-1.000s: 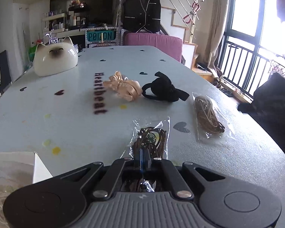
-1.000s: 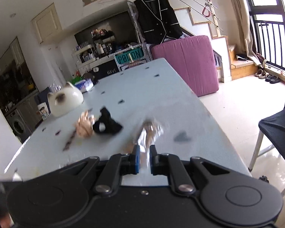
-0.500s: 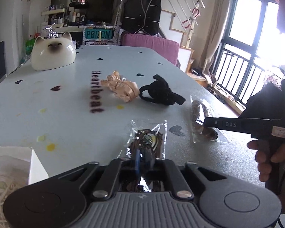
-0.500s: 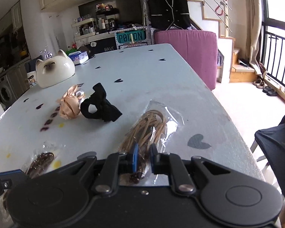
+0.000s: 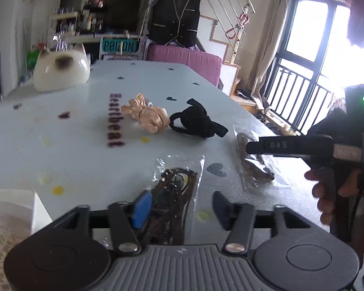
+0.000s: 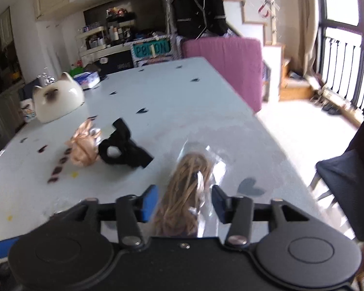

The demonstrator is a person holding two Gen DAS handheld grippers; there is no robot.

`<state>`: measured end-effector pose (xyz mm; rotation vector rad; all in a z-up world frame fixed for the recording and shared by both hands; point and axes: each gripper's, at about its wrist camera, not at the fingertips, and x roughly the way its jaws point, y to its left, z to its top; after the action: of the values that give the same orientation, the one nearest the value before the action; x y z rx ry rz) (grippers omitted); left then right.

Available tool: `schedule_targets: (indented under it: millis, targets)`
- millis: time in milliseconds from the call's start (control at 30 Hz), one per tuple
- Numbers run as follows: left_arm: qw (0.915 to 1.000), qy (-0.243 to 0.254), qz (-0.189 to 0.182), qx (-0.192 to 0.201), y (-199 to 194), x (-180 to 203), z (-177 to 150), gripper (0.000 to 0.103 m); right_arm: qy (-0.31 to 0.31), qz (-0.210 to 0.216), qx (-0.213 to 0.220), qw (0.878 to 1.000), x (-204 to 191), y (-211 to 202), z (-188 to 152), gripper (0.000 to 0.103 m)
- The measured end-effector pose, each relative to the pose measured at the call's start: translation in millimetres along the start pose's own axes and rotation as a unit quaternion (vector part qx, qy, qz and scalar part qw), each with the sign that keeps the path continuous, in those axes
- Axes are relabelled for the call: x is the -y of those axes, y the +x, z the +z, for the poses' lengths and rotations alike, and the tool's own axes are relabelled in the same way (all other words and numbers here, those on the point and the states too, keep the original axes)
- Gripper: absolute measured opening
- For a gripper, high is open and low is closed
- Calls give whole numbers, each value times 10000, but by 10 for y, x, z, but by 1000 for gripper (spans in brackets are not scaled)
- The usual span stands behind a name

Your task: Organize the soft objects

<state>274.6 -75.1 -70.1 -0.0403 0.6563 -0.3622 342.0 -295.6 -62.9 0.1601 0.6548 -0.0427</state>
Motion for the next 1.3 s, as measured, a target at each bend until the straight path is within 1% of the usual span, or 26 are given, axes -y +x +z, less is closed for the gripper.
schedule_targets:
  millis: [33, 67, 133, 200, 233, 300, 367, 467, 533, 633, 733, 833, 967, 1000, 1033, 1100, 1200, 1300]
  targets:
    - [10000, 61, 19, 25, -6, 16, -2, 64, -76, -134, 36, 9999, -25, 9, 12, 58]
    - [9999, 96, 20, 46, -11, 23, -4, 66, -101, -209, 16, 9997, -41, 36, 21, 60]
    - [9998, 128, 58, 112, -26, 26, 0, 68, -52, -236, -98, 9997, -51, 104, 23, 66]
    - [9996, 114, 103, 242, -52, 18, 3, 75, -27, -295, -211, 9993, -71, 182, 3, 71]
    - [9993, 96, 141, 319, -67, 14, 2, 77, -64, -351, -221, 9991, -91, 209, -10, 73]
    - [9988, 73, 218, 433, -87, 7, 2, 83, -274, -419, -199, 9985, -156, 223, -41, 73]
    - [9986, 75, 290, 427, -76, 5, 4, 88, -479, -493, -180, 9975, -211, 230, -68, 72]
    - [9985, 104, 422, 323, -38, 0, 17, 92, -459, -415, -188, 9979, -173, 213, -72, 69]
    - [9990, 87, 391, 186, -4, -17, 23, 92, -513, -370, -183, 9978, -153, 195, -79, 65]
    - [9996, 109, 226, -137, 56, -16, 23, 92, -648, -233, -181, 9975, -115, 141, -109, 62]
    - [9991, 244, 185, -296, 84, 27, -4, 91, -912, 32, -189, 9956, -64, 38, -169, 60]
    - [9988, 299, 235, -324, 83, 40, -18, 86, -1169, 375, -254, 9921, 32, -104, -232, 59]
    - [9984, 260, 110, -498, 110, 40, -24, 78, -1560, 654, -394, 9848, 153, -320, -309, 60]
    - [9982, 267, 83, -522, 110, 46, -28, 76, -1588, 662, -447, 9841, 175, -361, -316, 63]
    - [9981, 291, 74, -530, 109, 59, -33, 75, -1555, 625, -524, 9845, 195, -390, -312, 69]
    - [9978, 374, 109, -538, 110, 85, -44, 75, -1370, 478, -615, 9875, 206, -415, -278, 73]
    - [9973, 470, 171, -536, 113, 117, -55, 75, -1116, 366, -594, 9913, 201, -406, -252, 73]
    - [9973, 461, 216, -524, 124, 123, -51, 75, -772, 280, -701, 9942, 177, -315, -247, 70]
